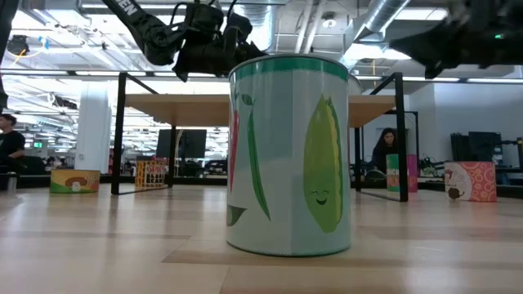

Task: Pick and place cans onto a shelf
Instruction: Put the bottom blue can on the shelf

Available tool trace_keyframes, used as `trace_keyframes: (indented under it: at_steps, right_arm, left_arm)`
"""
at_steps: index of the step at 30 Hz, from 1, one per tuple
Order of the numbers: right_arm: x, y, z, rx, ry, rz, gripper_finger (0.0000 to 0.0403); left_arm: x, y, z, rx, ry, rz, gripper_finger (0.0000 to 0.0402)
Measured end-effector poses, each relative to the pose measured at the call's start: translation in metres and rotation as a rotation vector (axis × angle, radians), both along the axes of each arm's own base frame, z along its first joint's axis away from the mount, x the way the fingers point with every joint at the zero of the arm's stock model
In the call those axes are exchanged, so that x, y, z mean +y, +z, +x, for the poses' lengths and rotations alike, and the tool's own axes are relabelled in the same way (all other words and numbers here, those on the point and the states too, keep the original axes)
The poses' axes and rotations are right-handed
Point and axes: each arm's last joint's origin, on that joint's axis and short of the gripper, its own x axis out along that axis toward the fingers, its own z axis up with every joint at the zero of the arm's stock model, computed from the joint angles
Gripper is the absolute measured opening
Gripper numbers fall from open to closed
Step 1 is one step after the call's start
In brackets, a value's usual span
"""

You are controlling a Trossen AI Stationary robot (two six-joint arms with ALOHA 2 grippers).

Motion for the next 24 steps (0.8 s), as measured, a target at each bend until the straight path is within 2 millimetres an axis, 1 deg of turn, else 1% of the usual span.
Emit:
trace_keyframes:
  at_steps: [5, 9, 11, 15, 19, 21, 24]
  right_arm:
    - [-0.004, 0.006, 0.028, 0.187, -0.120, 0.044, 0.0054]
    - [-0.002, 0.015, 0.048, 0.304, -0.234, 0.026, 0.0089]
    - [0.000, 0.020, 0.057, 0.364, -0.274, 0.012, 0.0109]
    - [0.007, 0.030, 0.074, 0.432, -0.316, -0.016, 0.0156]
    - [0.013, 0.037, 0.086, 0.481, -0.352, -0.044, 0.0198]
    - [0.016, 0.040, 0.091, 0.497, -0.373, -0.056, 0.0210]
    - [0.018, 0.045, 0.099, 0.504, -0.389, -0.064, 0.0216]
  left_arm:
    - [-0.004, 0.022, -0.012, -0.033, 0.005, 0.021, 0.0000]
    - [-0.008, 0.037, -0.025, -0.008, 0.051, 0.061, 0.0000]
    - [-0.010, 0.042, -0.030, 0.006, 0.070, 0.076, 0.0000]
    - [-0.013, 0.046, -0.034, 0.018, 0.075, 0.085, 0.0000]
    - [-0.014, 0.046, -0.035, 0.029, 0.072, 0.081, 0.0000]
    - [-0.014, 0.044, -0.035, 0.039, 0.070, 0.091, 0.0000]
    - [-0.014, 0.043, -0.035, 0.055, 0.067, 0.099, 0.0000]
